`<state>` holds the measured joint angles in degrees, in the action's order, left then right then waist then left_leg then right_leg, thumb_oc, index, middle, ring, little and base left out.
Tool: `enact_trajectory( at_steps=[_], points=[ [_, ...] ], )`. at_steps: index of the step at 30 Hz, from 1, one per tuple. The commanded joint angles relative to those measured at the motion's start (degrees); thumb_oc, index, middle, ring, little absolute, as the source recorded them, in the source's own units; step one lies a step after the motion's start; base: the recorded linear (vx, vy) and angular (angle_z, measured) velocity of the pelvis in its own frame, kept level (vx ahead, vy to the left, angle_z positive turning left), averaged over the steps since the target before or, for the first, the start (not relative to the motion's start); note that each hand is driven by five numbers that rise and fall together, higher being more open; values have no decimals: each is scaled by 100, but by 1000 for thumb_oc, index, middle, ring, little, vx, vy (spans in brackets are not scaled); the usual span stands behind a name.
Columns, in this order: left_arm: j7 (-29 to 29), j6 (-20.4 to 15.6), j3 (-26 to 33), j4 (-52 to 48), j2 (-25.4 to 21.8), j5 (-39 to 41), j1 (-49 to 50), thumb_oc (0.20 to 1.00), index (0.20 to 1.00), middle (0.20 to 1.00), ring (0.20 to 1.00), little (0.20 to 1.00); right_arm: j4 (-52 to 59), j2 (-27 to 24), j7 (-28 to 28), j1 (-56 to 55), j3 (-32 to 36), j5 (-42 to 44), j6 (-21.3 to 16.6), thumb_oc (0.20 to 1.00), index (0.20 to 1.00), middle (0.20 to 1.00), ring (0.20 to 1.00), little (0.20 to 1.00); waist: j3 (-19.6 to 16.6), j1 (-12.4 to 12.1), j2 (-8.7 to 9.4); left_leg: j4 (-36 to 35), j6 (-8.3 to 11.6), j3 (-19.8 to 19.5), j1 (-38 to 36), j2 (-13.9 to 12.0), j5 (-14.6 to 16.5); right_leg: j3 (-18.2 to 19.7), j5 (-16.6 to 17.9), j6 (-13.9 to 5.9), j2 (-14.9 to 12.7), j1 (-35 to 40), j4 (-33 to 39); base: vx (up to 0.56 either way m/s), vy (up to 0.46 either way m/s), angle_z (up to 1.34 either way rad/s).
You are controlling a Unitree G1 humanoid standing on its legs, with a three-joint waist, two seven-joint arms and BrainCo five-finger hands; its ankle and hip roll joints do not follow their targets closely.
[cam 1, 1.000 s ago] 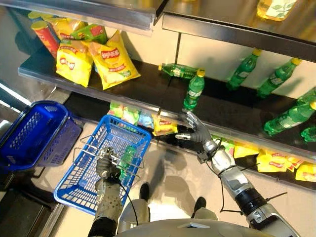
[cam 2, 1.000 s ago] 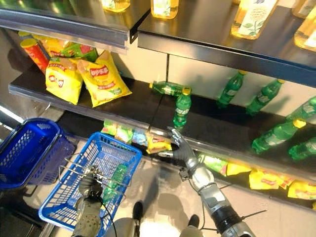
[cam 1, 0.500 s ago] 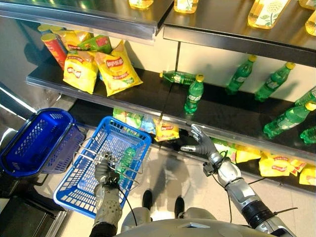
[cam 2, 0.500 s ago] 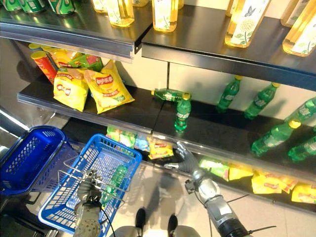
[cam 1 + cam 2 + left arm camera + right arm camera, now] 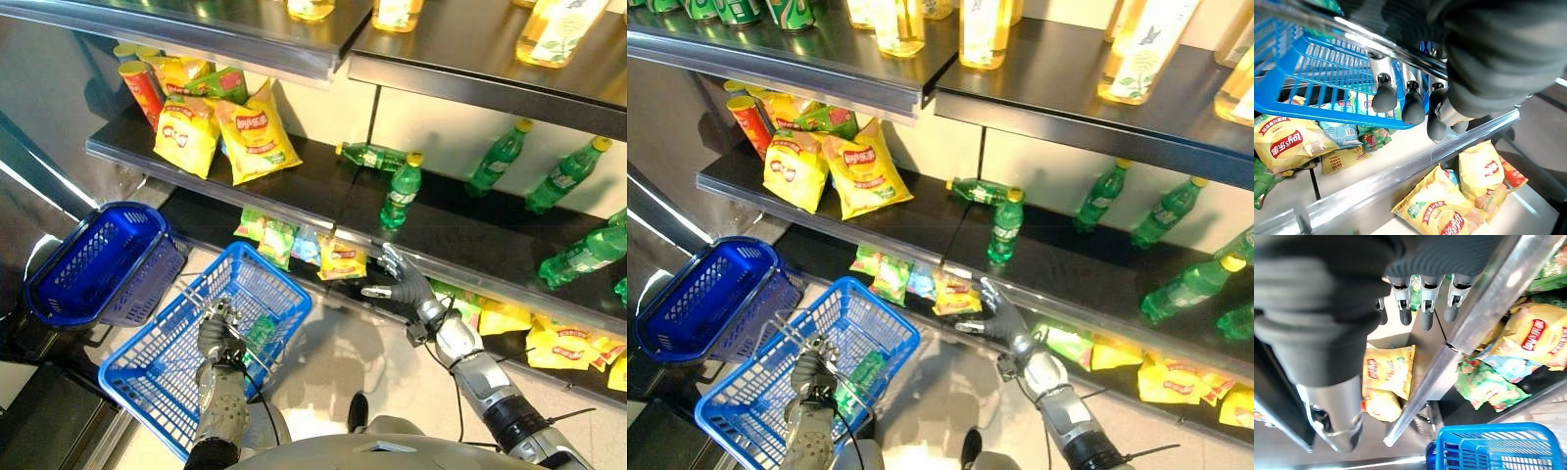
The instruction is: Pick up the snacks into the basket
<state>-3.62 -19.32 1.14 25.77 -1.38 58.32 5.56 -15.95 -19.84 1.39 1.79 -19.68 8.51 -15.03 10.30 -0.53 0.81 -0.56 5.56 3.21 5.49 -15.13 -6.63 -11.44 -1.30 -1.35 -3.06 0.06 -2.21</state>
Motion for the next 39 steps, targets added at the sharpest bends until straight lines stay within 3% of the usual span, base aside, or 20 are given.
enact_trajectory(
  at_steps=[1,4,8,10,15,20,21,22,24,25,26,29,31,32,33,35,36,39],
  points=[
    [409,-591,91,-1617,-323,-445,-336,200,200,200,200,200,331,104,-86,90,152,158,-360,1000,1000,1000,1000,1000,-338,-81,-147,-444,352,-44,-110,-12,-604,318,232,-667,-382,254,304,124,271,24],
    [486,-534,-16,-1860,-389,-454,-296,200,200,200,200,200,341,177,-145,82,241,110,-340,1000,1000,1000,1000,1000,-339,-124,-171,-444,283,-67,-135,223,-407,275,245,-750,-638,323,267,98,316,33],
    [534,-538,-42,-2369,-589,-483,-268,200,200,200,200,200,454,365,-205,203,308,184,-307,1000,1000,1000,1000,1000,-284,-224,-18,-362,56,-19,-85,602,-135,269,349,-971,-1039,267,196,52,226,20],
    [514,-572,-23,-2589,-720,-530,-298,200,200,200,200,200,457,497,-271,424,281,170,-274,1000,1000,1000,1000,1000,-252,-324,69,-315,-139,54,-50,860,52,309,543,-1145,-1300,134,192,23,269,-2],
    [511,-582,3,-2721,-791,-560,-303,200,200,200,200,200,415,657,-283,633,247,196,-229,1000,1000,1000,1000,1000,-286,-463,220,-337,-366,235,-140,1232,303,338,978,-1365,-1688,24,188,53,225,-22],
    [554,-532,-70,-2676,-835,-631,-249,200,200,200,200,200,557,787,-326,570,384,350,-241,1000,1000,1000,1000,1000,-301,-506,321,-434,-588,377,-409,1573,542,106,1498,-1335,-2032,-179,-270,105,267,-17],
    [534,-507,-122,-2657,-881,-666,-231,200,200,200,200,200,633,810,-429,565,427,328,-266,1000,1000,1000,1000,1000,-207,-518,266,-444,-686,463,-526,1633,603,-220,1621,-1230,-2106,-363,-791,79,269,-31],
    [533,-507,-123,-2656,-881,-666,-233,200,200,200,200,200,636,809,-430,565,429,327,-265,1000,1000,1000,1000,1000,-202,-517,268,-444,-687,461,-529,1637,604,-216,1608,-1231,-2112,-370,-813,60,290,-49],
    [499,-471,-171,-2665,-915,-723,-231,200,200,200,200,200,683,841,-475,542,453,314,-288,1000,1000,1000,1000,1000,-112,-444,167,-444,-768,476,-598,1651,618,-364,1381,-1102,-1914,-528,-1252,50,184,-38],
    [489,-454,-200,-2631,-921,-724,-246,200,200,200,200,200,697,835,-518,521,460,290,-312,1000,1000,1000,1000,1000,-66,-374,128,-444,-779,469,-641,1646,617,-314,1053,-964,-1539,-593,-1342,155,196,-23],
    [494,-448,-210,-2604,-923,-744,-227,200,200,200,200,200,716,829,-572,525,490,267,-345,1000,1000,1000,1000,1000,-48,-300,135,-444,-810,530,-733,1710,686,-547,663,-777,-883,-751,-1114,162,136,-25],
    [454,-409,-195,-2646,-907,-754,-146,200,200,200,200,200,692,820,-680,577,458,179,-328,1000,1000,1000,1000,1000,-67,-268,103,-444,-786,605,-754,1726,702,-796,678,-682,-698,-827,-788,118,43,-26],
    [402,-400,-206,-2638,-855,-754,-126,200,200,200,200,200,659,777,-768,647,413,-5,-325,1000,1000,1000,1000,1000,-52,-187,134,-444,-770,592,-837,1775,779,-770,764,-631,-409,-1029,-515,186,-37,11],
    [408,-399,-253,-2560,-751,-686,-134,200,200,200,200,200,639,690,-873,694,409,-122,-330,1000,1000,1000,1000,1000,-63,-123,167,-444,-720,570,-992,1794,904,-556,763,-614,-289,-836,-112,196,-59,2],
    [410,-400,-251,-2558,-751,-685,-138,200,200,200,200,200,638,690,-875,698,408,-123,-331,1000,1000,1000,1000,1000,-60,-119,173,-444,-719,568,-985,1799,888,-559,788,-610,-291,-829,-82,220,-92,0],
    [467,-394,-356,-2373,-676,-568,-193,200,200,200,200,200,646,534,-1064,793,447,-369,-357,1000,1000,1000,1000,1000,-32,-103,230,320,-579,535,-814,1735,1091,-349,742,-512,-192,-597,30,196,-154,41],
    [533,-390,-412,-2418,-652,-491,-164,200,200,200,200,200,628,439,-1156,960,472,-351,-349,1000,1000,1000,1000,1000,66,-179,292,1136,-360,643,-441,1559,1109,-616,831,-516,-338,-360,270,165,-160,70],
    [499,-387,-499,-2408,-645,-444,-150,200,200,200,200,200,592,414,-1198,1103,461,-233,-350,1000,1000,1000,1000,1000,133,-300,311,1625,-230,455,-88,1468,899,-645,812,-441,-293,-233,403,111,-71,33]
  ],
)
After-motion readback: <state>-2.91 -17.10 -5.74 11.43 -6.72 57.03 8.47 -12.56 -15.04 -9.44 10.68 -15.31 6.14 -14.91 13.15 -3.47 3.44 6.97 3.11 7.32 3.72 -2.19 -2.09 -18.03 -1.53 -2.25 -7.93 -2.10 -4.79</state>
